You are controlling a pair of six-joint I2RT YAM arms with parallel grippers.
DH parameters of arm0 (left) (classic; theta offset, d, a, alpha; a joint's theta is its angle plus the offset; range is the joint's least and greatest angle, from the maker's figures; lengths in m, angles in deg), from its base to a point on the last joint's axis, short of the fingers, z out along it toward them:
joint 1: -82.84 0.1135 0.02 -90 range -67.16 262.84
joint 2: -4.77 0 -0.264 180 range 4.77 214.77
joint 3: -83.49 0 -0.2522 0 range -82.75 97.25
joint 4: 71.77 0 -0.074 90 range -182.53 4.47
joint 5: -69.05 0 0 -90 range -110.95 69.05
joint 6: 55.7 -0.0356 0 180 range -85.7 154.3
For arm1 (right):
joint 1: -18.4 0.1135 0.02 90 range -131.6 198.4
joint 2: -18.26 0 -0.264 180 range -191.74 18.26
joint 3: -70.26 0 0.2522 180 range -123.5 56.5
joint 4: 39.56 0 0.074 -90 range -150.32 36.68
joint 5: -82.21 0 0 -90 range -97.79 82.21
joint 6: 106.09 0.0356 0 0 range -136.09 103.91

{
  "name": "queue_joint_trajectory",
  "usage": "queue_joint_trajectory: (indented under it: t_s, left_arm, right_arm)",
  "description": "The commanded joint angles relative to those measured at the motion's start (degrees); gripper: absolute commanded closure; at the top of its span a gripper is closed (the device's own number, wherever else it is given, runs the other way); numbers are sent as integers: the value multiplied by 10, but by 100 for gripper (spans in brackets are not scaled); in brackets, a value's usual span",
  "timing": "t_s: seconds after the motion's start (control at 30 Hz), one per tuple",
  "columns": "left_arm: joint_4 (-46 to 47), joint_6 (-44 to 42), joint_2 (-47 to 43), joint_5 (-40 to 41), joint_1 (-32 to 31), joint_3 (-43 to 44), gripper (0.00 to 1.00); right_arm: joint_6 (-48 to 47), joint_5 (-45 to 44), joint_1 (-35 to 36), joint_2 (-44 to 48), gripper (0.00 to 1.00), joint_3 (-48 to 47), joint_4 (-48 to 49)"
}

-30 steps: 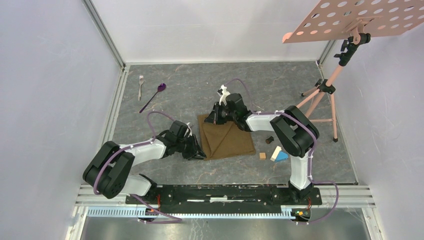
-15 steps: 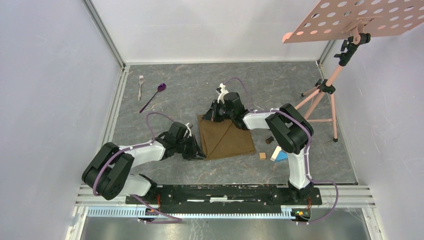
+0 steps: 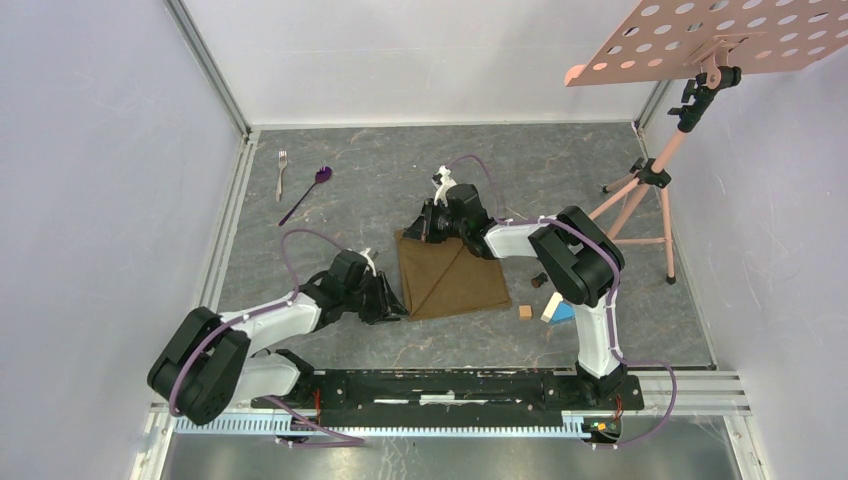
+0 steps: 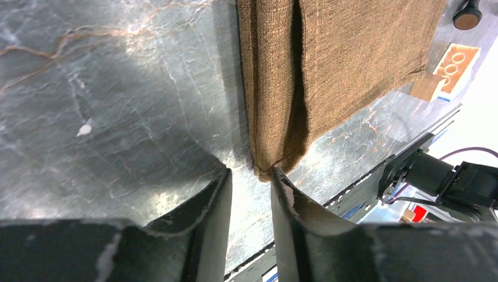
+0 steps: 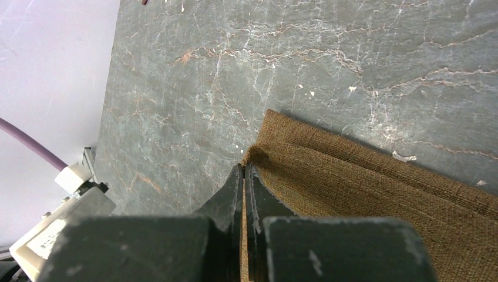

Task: Fold the napkin into a case and place the utensils inside
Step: Fold the top corner of the square-folded napkin at the center of the board.

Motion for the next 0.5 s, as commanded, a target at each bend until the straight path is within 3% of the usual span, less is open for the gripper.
queue_joint_trajectory:
  t_s: [0.0, 0.17, 0.3, 0.47]
  left_arm:
    - [-50, 2, -44, 40, -1, -11, 59]
    - [-58, 2, -78, 44, -1, 12, 46]
    - [-50, -5, -45, 40, -1, 39, 40]
    - [-27, -13, 24, 36, -6, 63, 41]
  right_arm:
    - [5, -4, 0, -5, 100, -18, 32]
    - [9, -9, 0, -4, 100, -14, 37]
    - [17, -11, 0, -5, 100, -14, 44]
    - [20, -16, 0, -8, 100, -15, 45]
